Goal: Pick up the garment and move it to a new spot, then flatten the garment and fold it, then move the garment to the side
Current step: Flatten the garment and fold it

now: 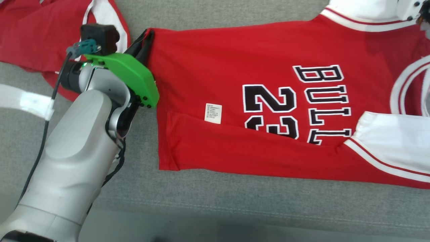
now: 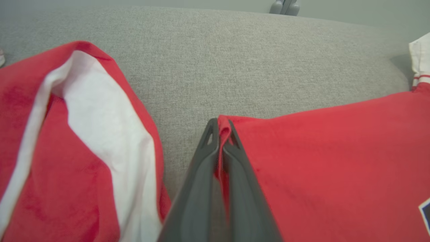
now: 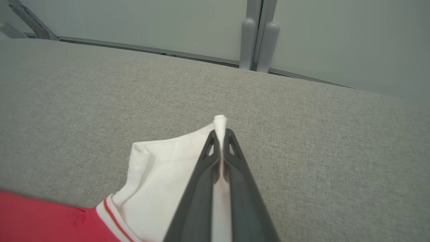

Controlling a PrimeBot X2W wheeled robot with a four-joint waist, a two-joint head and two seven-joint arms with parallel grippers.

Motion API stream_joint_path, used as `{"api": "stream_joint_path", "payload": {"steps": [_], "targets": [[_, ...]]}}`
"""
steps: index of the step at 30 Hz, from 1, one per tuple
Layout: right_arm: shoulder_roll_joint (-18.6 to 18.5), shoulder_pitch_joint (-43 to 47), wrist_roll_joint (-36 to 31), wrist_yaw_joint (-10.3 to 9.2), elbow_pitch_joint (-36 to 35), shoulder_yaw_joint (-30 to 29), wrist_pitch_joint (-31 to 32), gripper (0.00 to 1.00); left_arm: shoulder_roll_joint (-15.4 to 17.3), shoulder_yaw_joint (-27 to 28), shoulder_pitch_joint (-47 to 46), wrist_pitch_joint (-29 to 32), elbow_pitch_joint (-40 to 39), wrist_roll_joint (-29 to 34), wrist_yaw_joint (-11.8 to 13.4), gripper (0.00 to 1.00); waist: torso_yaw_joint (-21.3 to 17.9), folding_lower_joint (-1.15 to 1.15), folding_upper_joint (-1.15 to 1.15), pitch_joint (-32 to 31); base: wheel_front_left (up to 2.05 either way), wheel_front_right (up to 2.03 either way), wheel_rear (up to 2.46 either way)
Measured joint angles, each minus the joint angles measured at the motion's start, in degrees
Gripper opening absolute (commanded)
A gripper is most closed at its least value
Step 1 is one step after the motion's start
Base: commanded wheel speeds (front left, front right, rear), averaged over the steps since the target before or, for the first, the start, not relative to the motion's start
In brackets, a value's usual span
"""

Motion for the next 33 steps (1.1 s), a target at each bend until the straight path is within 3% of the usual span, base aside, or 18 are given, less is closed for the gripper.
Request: {"api": "stream_joint_path", "payload": {"steps": [8, 20, 33], "targets": [[-5.14, 7.44, 9.53, -0.01, -9.48, 4.82, -5.39, 0.00, 4.12, 1.11, 5.64, -1.96, -3.91, -0.90, -0.45, 0.00, -3.41, 0.00, 0.00, -3.92, 0.00, 0.00, 0.00], [-12.11, 19.25, 18.25, -0.01, -20.41, 5.95, -12.01, 0.00, 9.66, 1.23, 15.36, -2.87, -16.01, -2.77, -2.16, 0.00, -7.97, 0.00, 0.00, -8.88, 0.00, 0.00, 0.00], [-13.56, 29.52, 20.34, -0.01, -26.97, 8.00, -18.46, 0.00, 13.12, 2.64, 22.20, -6.44, -20.04, -4.17, -2.22, 0.00, -10.62, 0.00, 0.00, -9.82, 0.00, 0.00, 0.00]]}}
